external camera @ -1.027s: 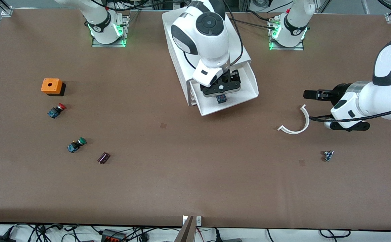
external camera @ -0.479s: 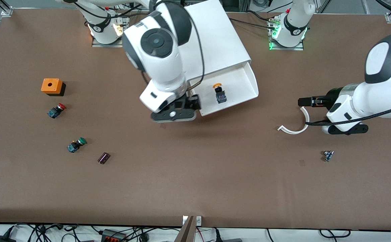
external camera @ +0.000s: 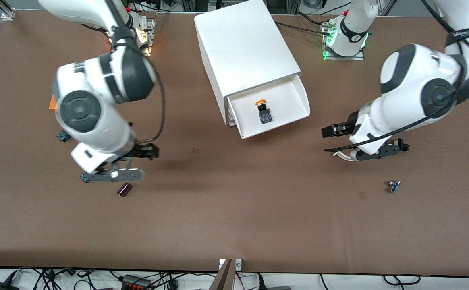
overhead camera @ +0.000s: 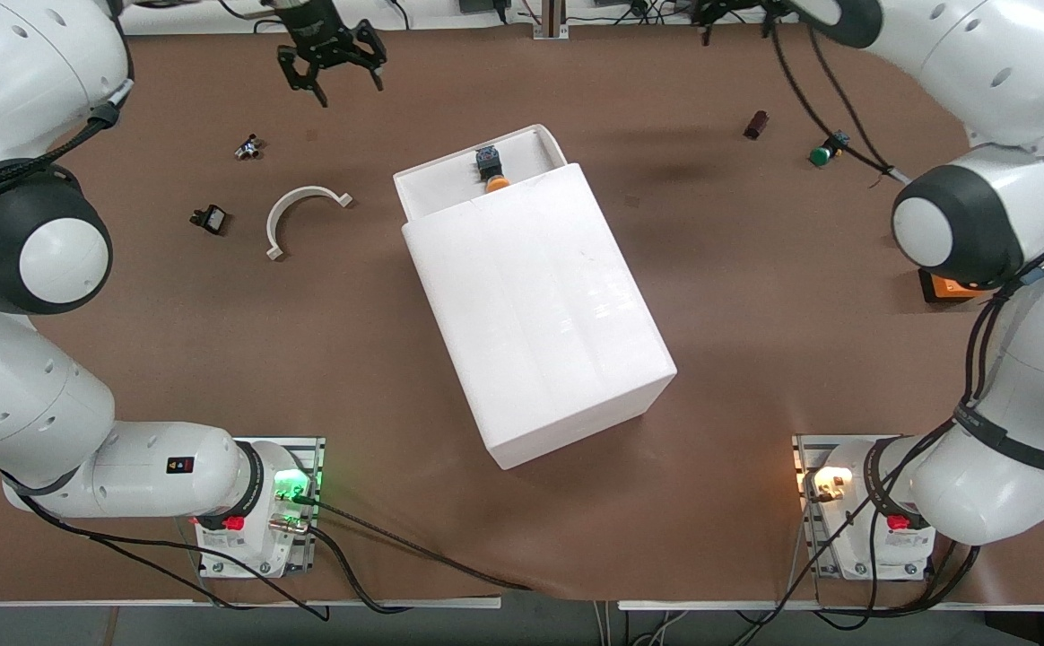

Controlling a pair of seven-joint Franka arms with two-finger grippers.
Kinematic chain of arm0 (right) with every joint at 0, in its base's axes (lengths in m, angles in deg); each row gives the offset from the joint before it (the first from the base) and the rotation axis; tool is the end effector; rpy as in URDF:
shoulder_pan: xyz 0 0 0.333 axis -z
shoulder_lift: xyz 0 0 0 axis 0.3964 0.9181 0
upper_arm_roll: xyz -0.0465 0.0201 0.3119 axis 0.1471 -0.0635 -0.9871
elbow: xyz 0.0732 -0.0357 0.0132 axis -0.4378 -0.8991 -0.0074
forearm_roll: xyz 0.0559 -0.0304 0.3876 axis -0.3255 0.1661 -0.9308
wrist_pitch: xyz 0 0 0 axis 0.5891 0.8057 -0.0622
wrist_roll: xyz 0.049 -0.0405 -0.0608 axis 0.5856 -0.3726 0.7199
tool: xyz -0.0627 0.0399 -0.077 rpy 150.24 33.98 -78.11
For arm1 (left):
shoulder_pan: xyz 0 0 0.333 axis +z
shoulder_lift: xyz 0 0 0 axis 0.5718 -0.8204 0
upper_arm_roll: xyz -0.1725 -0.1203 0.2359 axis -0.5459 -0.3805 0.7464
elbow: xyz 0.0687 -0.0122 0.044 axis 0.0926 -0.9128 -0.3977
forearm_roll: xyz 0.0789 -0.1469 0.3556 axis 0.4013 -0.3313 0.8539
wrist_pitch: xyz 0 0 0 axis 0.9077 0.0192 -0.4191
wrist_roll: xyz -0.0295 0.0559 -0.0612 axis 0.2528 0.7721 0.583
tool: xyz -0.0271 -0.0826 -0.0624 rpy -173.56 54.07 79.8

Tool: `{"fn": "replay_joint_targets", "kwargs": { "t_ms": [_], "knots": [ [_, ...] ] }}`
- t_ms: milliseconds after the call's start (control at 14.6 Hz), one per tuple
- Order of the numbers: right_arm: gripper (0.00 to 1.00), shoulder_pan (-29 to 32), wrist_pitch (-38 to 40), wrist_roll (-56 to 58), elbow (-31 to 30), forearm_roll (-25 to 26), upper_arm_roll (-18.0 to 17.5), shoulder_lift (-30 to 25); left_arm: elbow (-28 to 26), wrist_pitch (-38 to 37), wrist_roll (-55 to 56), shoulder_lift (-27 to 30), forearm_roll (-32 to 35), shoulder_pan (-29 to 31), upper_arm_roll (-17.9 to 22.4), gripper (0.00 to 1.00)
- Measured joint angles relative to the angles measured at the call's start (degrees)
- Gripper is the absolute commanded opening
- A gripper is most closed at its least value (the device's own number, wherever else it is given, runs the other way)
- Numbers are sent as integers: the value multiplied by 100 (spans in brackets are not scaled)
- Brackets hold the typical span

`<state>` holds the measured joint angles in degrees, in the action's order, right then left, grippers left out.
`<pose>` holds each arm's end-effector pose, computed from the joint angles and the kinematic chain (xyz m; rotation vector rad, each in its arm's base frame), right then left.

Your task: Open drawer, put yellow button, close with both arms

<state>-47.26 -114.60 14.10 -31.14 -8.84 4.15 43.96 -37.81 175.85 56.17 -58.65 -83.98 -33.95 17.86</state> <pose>0.6792 0.2308 0.4726 3.0178 0.0316 -0.0632 0.6054 -0.1868 0.4408 2.9423 0.3809 -0.2499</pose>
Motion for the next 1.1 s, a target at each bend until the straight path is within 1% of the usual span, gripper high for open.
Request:
{"fn": "replay_joint_targets", "kwargs": {
  "t_ms": [137, 274, 342, 479, 685, 822, 959, 1096],
  "knots": [
    [100, 293, -176, 352, -393, 0, 2, -243, -370, 671, 519, -2, 2, -119, -126, 100],
    [100, 622, -543, 791, -901, 0, 8, -514, -646, 1169, 966, -14, 3, -337, -154, 100],
    [100, 813, -666, 958, -1128, 0, 8, -644, -720, 1326, 1103, -37, 3, -439, -159, 100],
    [100, 1131, -688, 1175, -1385, 0, 8, -881, -792, 1659, 1253, -162, 8, -617, -162, 100],
    [100, 1326, -602, 1293, -1475, 0, 8, -1180, -820, 1988, 1664, -444, 307, -877, -165, 100],
    [100, 1418, -601, 1294, -1468, 0, 11, -1294, -820, 2050, 2072, -558, 534, -1076, -171, 100],
    [100, 1569, -595, 1294, -1425, 0, 15, -1384, -822, 1986, 2222, -571, 569, -1188, -194, 100],
    [100, 1817, -535, 1476, -1379, 0, 6, -1516, -822, 1744, 2265, -566, 571, -1199, -264, 100]
  ]
}}
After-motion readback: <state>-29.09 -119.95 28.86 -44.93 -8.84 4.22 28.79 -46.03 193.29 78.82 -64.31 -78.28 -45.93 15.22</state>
